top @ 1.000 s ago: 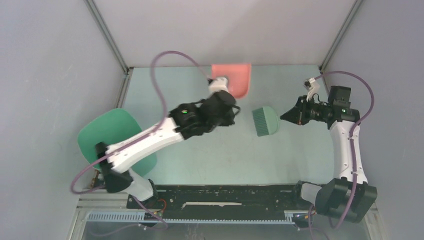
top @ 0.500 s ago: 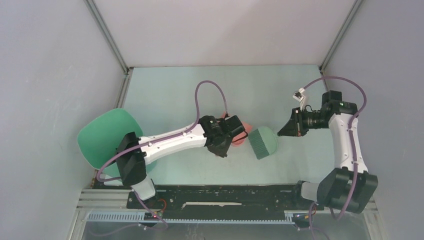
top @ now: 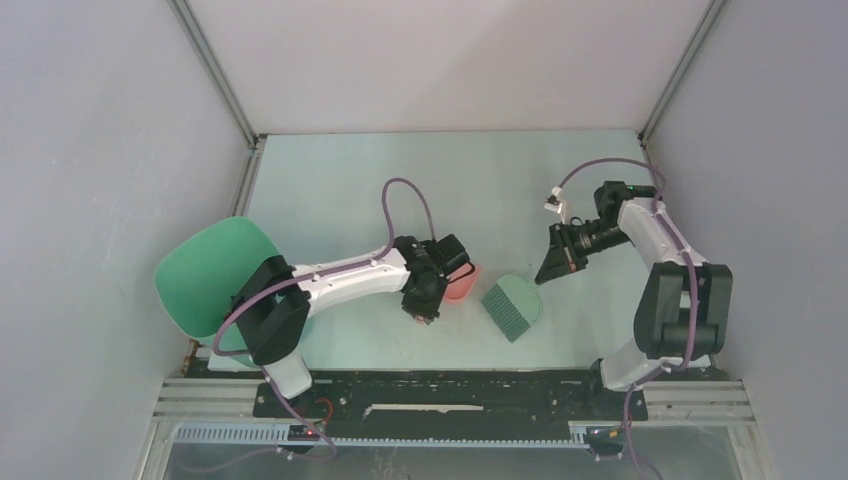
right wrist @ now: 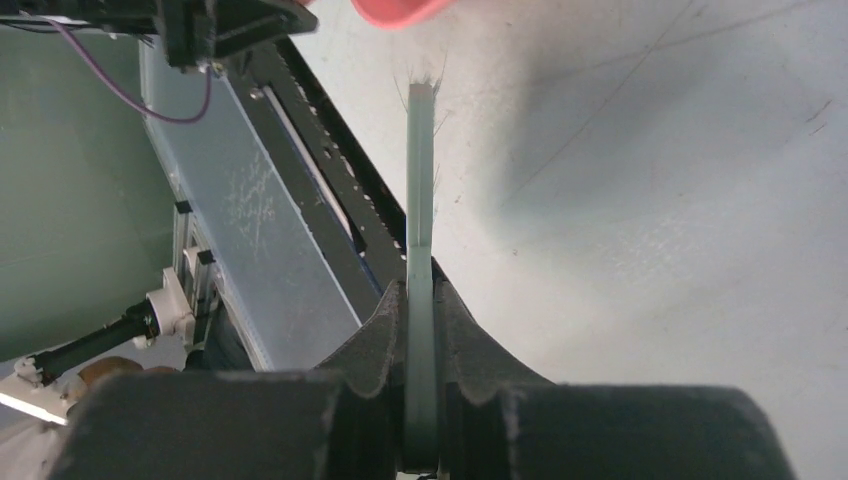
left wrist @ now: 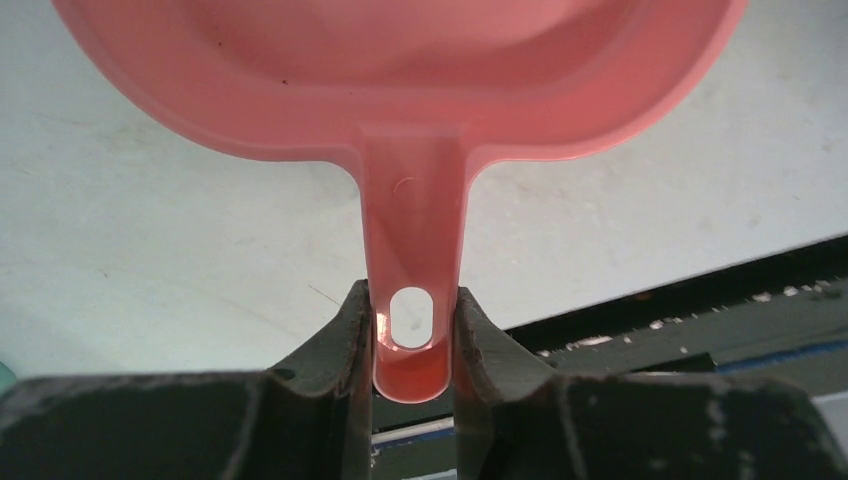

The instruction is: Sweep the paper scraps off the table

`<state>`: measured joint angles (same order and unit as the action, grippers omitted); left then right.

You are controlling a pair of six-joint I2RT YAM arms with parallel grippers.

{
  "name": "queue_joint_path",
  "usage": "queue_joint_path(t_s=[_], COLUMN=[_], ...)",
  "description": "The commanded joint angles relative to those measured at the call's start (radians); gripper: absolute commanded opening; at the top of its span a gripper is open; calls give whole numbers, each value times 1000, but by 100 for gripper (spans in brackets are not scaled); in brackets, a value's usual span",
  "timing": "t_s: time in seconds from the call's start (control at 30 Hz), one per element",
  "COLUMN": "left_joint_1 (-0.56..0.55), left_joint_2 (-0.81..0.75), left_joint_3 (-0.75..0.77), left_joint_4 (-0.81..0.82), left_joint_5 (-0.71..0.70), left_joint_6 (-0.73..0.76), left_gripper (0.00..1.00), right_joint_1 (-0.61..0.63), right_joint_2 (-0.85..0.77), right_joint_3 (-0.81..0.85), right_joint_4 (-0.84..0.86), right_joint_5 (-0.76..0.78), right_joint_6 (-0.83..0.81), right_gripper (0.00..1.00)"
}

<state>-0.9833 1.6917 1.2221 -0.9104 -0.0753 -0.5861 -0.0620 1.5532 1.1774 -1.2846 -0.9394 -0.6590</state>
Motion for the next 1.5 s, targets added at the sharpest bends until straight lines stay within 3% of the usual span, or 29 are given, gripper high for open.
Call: queue_joint_path(t_s=[0.0,0.27,0.47,0.67,0.77,0.87,0.9,0.97,1.0,1.03,1.2,1.47], left_joint_1=[32,32,29,28,22,11,8,6,5,3,-12,-31], left_joint_2=[-35,-12,-35,-24,-32,-41,-41,-40,-39,-39,-97,-319], left_joint_3=[-38,-31,-50,-68,-70,-61,-58,-58,-59,-60,-81,-131], left_joint_4=[81,123,130,138,143,123,116,108,109,109,119,201], left_joint_5=[-26,7,-8,7,8,-36,-47,-52,-52,-56,-101,-261], left_joint_6=[-26,-14,-26,-22,-15,3,10,25,30,34,38,141], left_gripper=[2,17,20,22,23,29,31,35,44,50,56,59], right_joint_1=[56,135,158,157,157,151,148,138,133,127,89,-31], right_joint_2=[86,161,130,143,154,153,149,140,136,133,99,-147], right_joint_3=[35,30,-15,-34,-40,-47,-49,-54,-59,-61,-76,-149], right_joint_4=[104,235,336,382,399,426,432,444,446,447,448,588], right_joint_5=[80,117,203,283,313,361,365,371,371,370,356,443], right_joint_6=[77,161,219,235,250,276,282,289,291,291,298,381], right_gripper=[0,0,10,14,27,38,49,82,94,99,100,100])
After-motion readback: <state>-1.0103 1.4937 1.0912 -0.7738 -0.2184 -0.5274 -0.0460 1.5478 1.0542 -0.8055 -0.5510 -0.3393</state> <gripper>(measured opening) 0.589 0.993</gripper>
